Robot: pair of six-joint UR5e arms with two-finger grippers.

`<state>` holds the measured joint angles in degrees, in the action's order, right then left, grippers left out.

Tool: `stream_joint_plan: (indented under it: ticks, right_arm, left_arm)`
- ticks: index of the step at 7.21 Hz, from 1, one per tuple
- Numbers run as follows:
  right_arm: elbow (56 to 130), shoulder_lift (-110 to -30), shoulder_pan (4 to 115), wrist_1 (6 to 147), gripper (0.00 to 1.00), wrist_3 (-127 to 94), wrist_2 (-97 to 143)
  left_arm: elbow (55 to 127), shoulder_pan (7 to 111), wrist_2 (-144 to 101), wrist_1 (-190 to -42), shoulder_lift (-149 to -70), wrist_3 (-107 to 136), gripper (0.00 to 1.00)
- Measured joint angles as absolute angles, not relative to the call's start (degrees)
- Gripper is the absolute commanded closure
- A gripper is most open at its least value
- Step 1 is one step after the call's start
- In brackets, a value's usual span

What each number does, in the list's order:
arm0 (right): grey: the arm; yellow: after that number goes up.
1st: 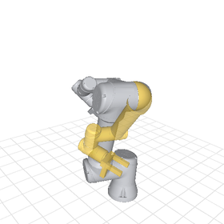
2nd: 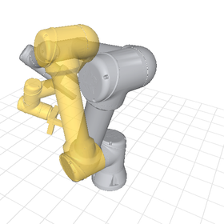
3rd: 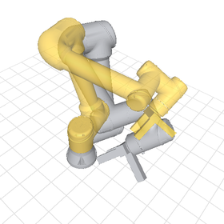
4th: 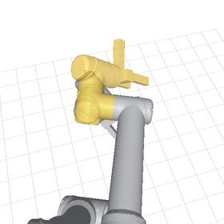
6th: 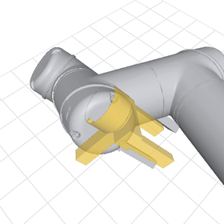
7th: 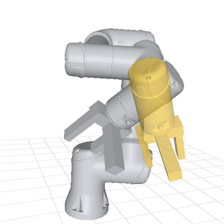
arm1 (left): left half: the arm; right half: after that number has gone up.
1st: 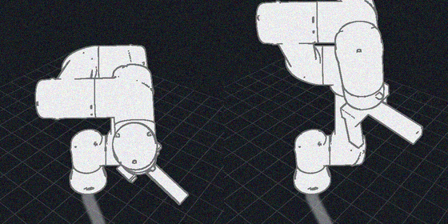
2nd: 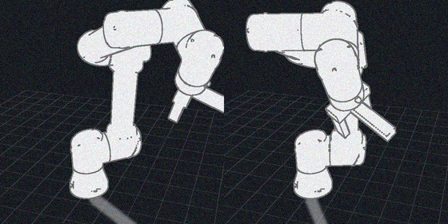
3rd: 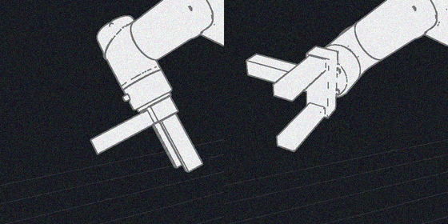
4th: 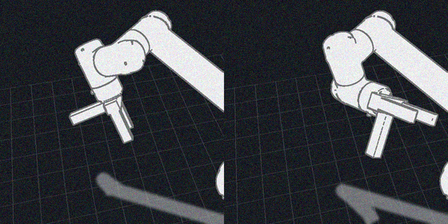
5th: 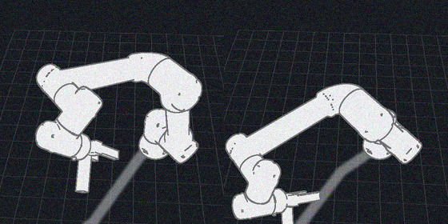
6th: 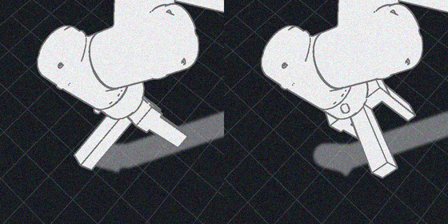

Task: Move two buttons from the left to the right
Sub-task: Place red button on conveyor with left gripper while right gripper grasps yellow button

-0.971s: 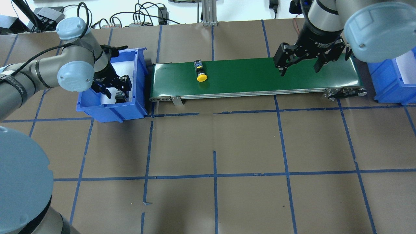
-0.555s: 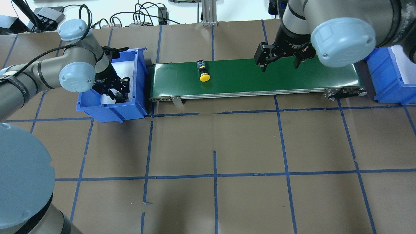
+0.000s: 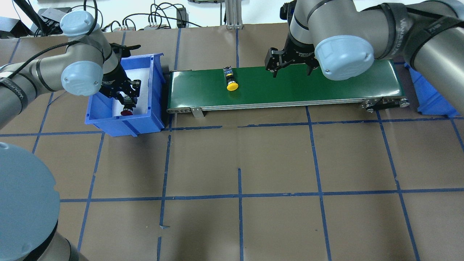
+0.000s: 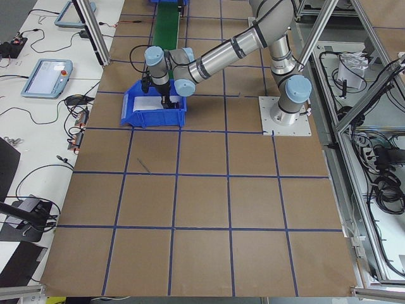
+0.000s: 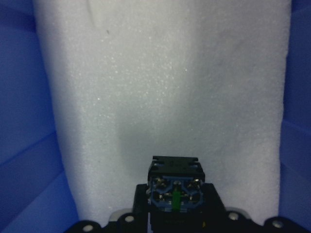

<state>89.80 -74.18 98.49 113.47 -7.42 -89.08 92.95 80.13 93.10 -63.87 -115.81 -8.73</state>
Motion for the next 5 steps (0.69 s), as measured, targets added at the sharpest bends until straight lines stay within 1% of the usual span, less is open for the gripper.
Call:
stream_joint_plan:
  ticks: [2, 4, 5]
  right_arm:
    - [87.6, -70.0, 100.2, 116.4, 0.0, -10.4, -88.5]
    - [81.6, -64.2, 102.5, 117.1, 0.0, -11.1, -88.5]
    - [78.5, -61.1, 103.8, 117.2, 0.0, -11.1, -88.9]
  left_arm:
    - [91.0, 80.2, 93.4, -68.7, -113.0, -8.7, 0.79]
    - [87.7, 80.5, 93.2, -76.3, -108.7, -8.6, 0.79]
    - [84.4, 80.9, 92.9, -81.9, -106.6, -8.0, 0.79]
